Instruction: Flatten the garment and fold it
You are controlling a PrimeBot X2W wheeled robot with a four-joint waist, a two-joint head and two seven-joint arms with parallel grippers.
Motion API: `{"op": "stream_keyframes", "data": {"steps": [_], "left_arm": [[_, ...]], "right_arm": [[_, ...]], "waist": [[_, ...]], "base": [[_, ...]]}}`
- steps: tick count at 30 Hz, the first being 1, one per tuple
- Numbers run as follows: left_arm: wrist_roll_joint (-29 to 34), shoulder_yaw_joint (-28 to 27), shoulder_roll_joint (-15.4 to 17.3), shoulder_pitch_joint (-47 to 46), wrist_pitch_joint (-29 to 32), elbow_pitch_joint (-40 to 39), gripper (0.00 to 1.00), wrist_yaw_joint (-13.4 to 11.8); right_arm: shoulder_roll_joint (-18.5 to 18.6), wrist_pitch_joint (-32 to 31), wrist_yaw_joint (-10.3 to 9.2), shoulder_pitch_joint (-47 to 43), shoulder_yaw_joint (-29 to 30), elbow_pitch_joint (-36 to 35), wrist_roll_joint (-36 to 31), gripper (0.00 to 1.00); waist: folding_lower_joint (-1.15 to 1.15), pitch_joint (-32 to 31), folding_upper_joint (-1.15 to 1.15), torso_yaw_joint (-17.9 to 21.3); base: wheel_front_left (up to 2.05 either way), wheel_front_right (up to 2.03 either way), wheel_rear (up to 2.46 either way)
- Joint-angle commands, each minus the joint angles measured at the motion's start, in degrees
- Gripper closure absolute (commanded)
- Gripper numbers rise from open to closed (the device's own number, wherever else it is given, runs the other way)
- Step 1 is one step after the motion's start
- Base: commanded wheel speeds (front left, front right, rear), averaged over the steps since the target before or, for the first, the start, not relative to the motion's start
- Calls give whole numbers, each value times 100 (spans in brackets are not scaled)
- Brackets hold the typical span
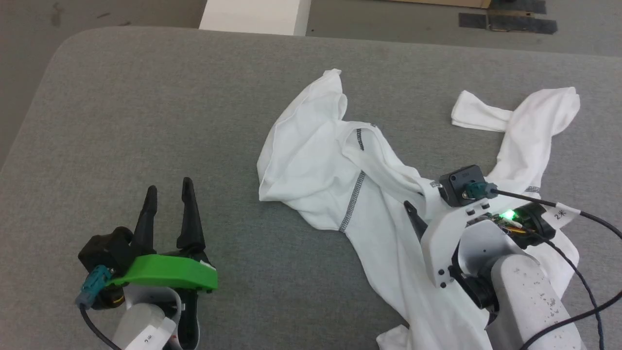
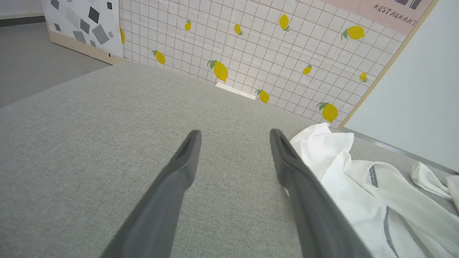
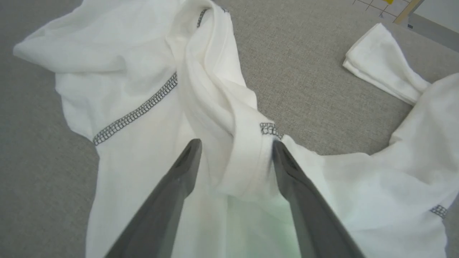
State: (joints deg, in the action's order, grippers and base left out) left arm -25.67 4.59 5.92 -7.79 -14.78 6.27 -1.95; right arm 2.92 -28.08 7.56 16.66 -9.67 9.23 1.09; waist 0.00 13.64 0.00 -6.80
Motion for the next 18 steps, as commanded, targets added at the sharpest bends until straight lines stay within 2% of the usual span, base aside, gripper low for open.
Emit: {"op": "stream_keyframes", "data": {"steps": [1, 3, 4, 5, 6, 13, 18], "left_arm": [[75, -4, -28, -98, -21, 31, 0, 54], [94, -16, -53, -93, -21, 72, 0, 104], [101, -24, -64, -85, -21, 90, 0, 121], [110, -36, -75, -74, -21, 107, 0, 142], [122, -47, -83, -64, -21, 118, 0, 157], [205, -76, -146, -17, -21, 158, 0, 252], [250, 1, -188, -122, -21, 156, 0, 342]], "right_arm": [[8, -36, -8, 111, 13, 84, -120, 0], [7, -83, -8, 136, 65, 195, -189, 0], [6, -83, -8, 144, 85, 221, -203, 53], [5, -74, -8, 151, 102, 241, -205, 71], [5, -61, -8, 154, 119, 244, -191, 100], [56, -282, -8, 253, 330, 49, 92, 100], [303, -689, -8, 958, 322, -13, 264, 100]], "waist": [[0, 84, 0, -113], [0, 93, 0, -137], [0, 95, 0, -144], [0, 93, 0, -149], [0, 87, 0, -149], [0, 18, 0, -139], [0, 127, 0, -168]], "base": [[0, 0, 0], [0, 0, 0], [0, 0, 0], [0, 0, 0], [0, 0, 0], [0, 0, 0], [0, 0, 0]]}}
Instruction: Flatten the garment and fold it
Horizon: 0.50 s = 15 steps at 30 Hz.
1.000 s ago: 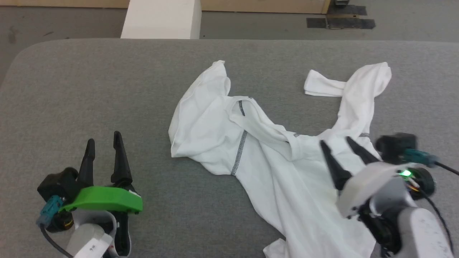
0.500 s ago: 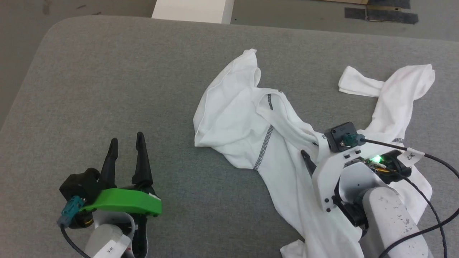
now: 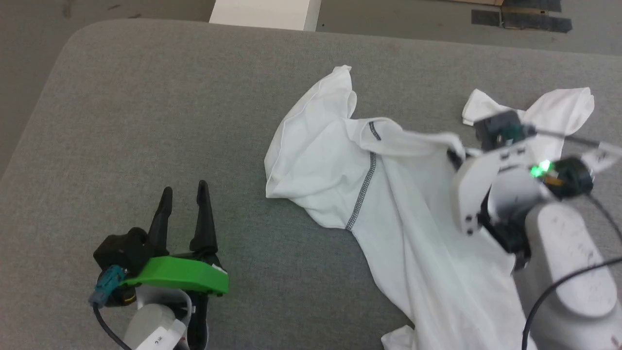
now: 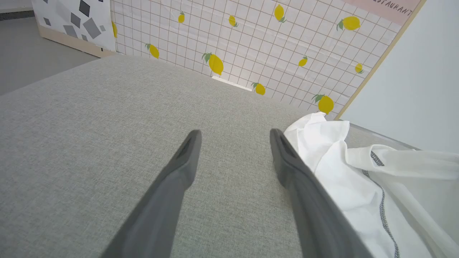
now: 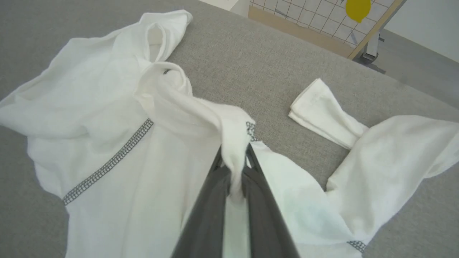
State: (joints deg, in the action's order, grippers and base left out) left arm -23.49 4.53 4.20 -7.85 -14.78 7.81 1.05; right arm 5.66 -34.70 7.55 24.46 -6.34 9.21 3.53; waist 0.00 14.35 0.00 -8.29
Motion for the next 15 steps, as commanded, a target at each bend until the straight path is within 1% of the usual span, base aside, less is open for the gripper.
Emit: {"op": "stream_keyframes", "data": {"steps": [1, 4, 6, 9, 12, 14, 15], "left_arm": [[37, 24, -23, -149, -21, 3, 0, 60], [53, 120, -49, -298, -21, 30, 0, 131], [44, 203, -69, -404, -21, 64, 0, 184], [32, 284, -88, -506, -21, 94, 0, 233], [19, 301, -103, -562, -21, 132, 0, 253], [13, 299, -110, -566, -21, 159, 0, 265], [12, 297, -112, -563, -21, 172, 0, 268]], "right_arm": [[90, -92, -6, 343, -45, 62, 22, 100], [281, -289, -6, 881, -134, 471, -13, 100], [419, -383, -6, 1264, -219, 884, -116, 100], [518, -412, -6, 1699, -253, 1391, -303, 100], [491, -249, -6, 2053, -110, 1858, -499, 99], [461, -186, -6, 2171, 46, 2177, -656, 53], [459, -140, -6, 2219, 116, 2294, -726, 0]], "waist": [[0, 95, 0, -40], [0, 250, 0, -178], [0, 379, 0, -313], [0, 571, 0, -487], [0, 706, 0, -612], [0, 729, 0, -666], [0, 728, 0, -682]], "base": [[0, 0, 0], [0, 0, 0], [0, 0, 0], [0, 0, 0], [0, 0, 0], [0, 0, 0], [0, 0, 0]]}}
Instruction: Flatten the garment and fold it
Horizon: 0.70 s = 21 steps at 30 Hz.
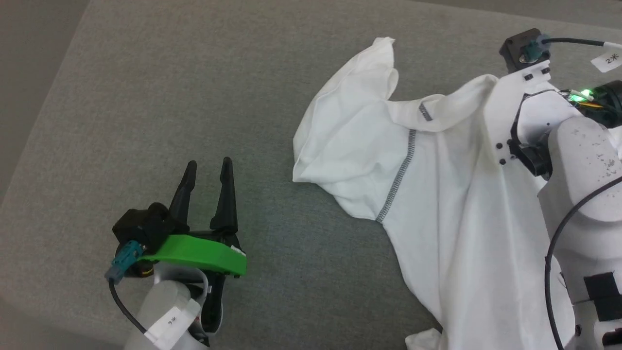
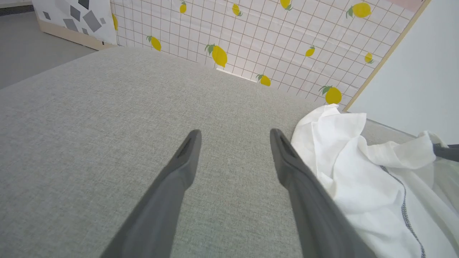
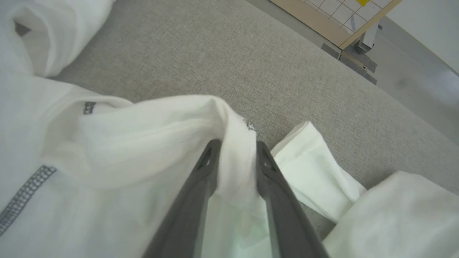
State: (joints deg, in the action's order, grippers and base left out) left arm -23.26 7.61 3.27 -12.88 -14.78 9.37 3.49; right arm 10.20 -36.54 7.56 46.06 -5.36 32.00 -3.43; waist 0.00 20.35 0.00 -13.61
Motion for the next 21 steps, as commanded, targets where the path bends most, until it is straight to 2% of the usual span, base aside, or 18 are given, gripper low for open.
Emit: {"op": "stream_keyframes", "data": {"steps": [1, 8, 12, 17, 21], "left_arm": [[-15, -18, -22, -54, -21, 35, 0, 25], [63, -139, -30, 78, -21, 65, 0, 3], [118, -196, -32, 189, -22, 46, 0, -26], [191, -263, -27, 404, -22, 9, 0, -85], [214, -294, 0, 578, -22, -32, 0, -132]], "right_arm": [[-2, 144, -8, 121, 126, 127, -101, 0], [-235, 1169, -8, 434, 925, 268, -171, 0], [-353, 1720, -8, 204, 1231, 115, -87, 0], [-389, 1873, -8, -775, 1360, -336, 148, 0], [-364, 1582, -8, -1848, 1695, -867, 119, 0]], "waist": [[0, 107, 0, -158], [0, -259, 0, 56], [0, -627, 0, 280], [0, -995, 0, 594], [0, -1153, 0, 773]], "base": [[0, 0, 0], [0, 0, 0], [0, 0, 0], [0, 0, 0], [0, 0, 0]]}}
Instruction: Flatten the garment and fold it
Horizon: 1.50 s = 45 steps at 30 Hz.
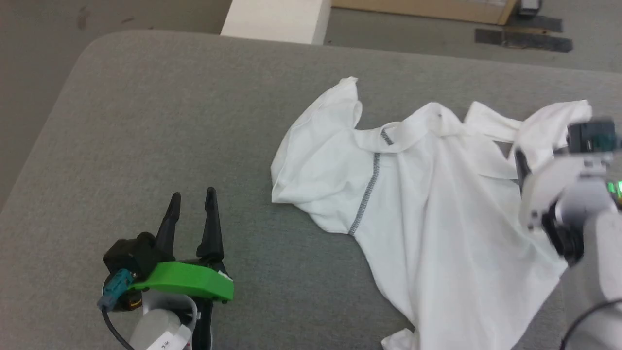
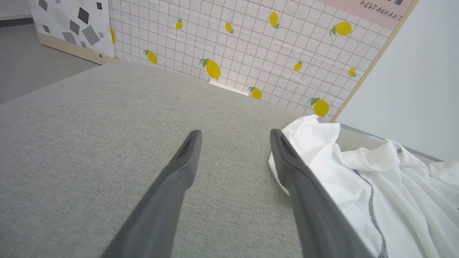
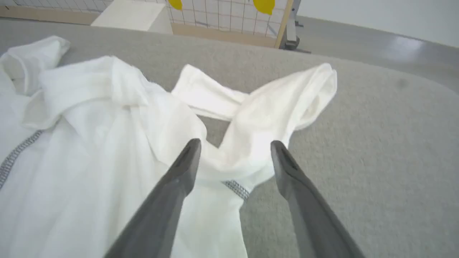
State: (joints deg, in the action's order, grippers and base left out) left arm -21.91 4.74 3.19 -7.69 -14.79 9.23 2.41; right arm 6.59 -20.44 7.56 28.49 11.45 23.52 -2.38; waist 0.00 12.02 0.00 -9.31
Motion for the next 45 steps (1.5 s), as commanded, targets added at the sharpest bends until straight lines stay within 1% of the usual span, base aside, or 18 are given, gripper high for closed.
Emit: {"op": "stream_keyframes", "data": {"steps": [1, 5, 8, 10, 11, 12, 13, 15, 18, 25, 28, 29, 30, 31, 36, 40, 42, 45], "left_arm": [[76, -13, 12, 94, -20, -42, 0, -36], [55, -1, 25, 153, 3, -95, 0, -48], [52, 41, 26, 131, 27, -110, 0, -46], [39, 82, 24, 97, 42, -96, 0, -31], [28, 89, 23, 88, 43, -87, 0, -32], [12, 94, 21, 83, 42, -79, 0, -35], [2, 97, 20, 85, 40, -73, 0, -38], [-7, 87, 29, 99, 38, -64, 0, -45], [-15, 76, 58, 119, 34, -47, 0, -49], [-37, 43, 98, 153, 28, -46, 0, -99], [-41, 59, 109, 155, 32, -29, 0, -103], [-46, 58, 111, 155, 31, -27, 0, -108], [-51, 61, 113, 154, 33, -23, 0, -109], [-56, 62, 116, 151, 37, -20, 0, -116], [-51, 114, 228, 3, 202, -15, 0, -62], [5, 213, 516, -582, 649, 41, 0, 90], [4, 238, 675, -1096, 980, 185, 0, 152], [0, 385, 903, -1855, 1677, 598, 0, 263]], "right_arm": [[-45, -217, -8, -385, 103, -139, 42, 0], [-142, -988, -8, -1200, 24, -479, 104, 0], [-152, -1369, -8, -1501, -162, -680, 137, 0], [-153, -1772, -8, -1660, -280, -729, 241, 0], [-155, -1900, -8, -1694, -311, -770, 310, 35], [-149, -2013, -8, -1722, -340, -842, 397, 73], [-130, -2086, -8, -1744, -372, -939, 501, 100], [-79, -2187, -8, -1794, -328, -1124, 646, 100], [21, -2365, -8, -1991, 1, -1520, 812, 100], [-44, -3014, -8, -2892, 1241, -2408, 791, 100], [-143, -2983, -8, -3001, 1595, -2608, 805, 100], [-178, -2868, -8, -2983, 1643, -2675, 813, 74], [-212, -2780, -8, -2958, 1678, -2715, 858, 59], [-253, -2601, -8, -2881, 1720, -2793, 937, 0], [-341, -1530, -8, -2458, 1807, -3238, 1203, 0], [-354, -749, -8, -2271, 1749, -3636, 1209, 0], [-359, -426, -8, -2168, 1640, -3777, 1252, 0], [-365, -312, -8, -2044, 1379, -3751, 1359, 0]], "waist": [[0, -322, 0, 376], [0, -304, 0, 462], [0, -270, 0, 454], [0, -262, 0, 412], [0, -261, 0, 396], [0, -262, 0, 379], [0, -266, 0, 363], [0, -271, 0, 350], [0, -296, 0, 335], [0, -326, 0, 373], [0, -325, 0, 419], [0, -325, 0, 442], [0, -325, 0, 455], [0, -328, 0, 477], [0, -332, 0, 560], [0, -221, 0, 592], [0, -91, 0, 634], [0, 135, 0, 762]], "base": [[0, 0, 0], [0, 0, 0], [0, 0, 0], [0, 0, 0], [0, 0, 0], [0, 0, 0], [0, 0, 0], [0, 0, 0], [0, 0, 0], [0, 0, 0], [0, 0, 0], [0, 0, 0], [0, 0, 0], [0, 0, 0], [0, 0, 0], [0, 0, 0], [0, 0, 0], [0, 0, 0]]}}
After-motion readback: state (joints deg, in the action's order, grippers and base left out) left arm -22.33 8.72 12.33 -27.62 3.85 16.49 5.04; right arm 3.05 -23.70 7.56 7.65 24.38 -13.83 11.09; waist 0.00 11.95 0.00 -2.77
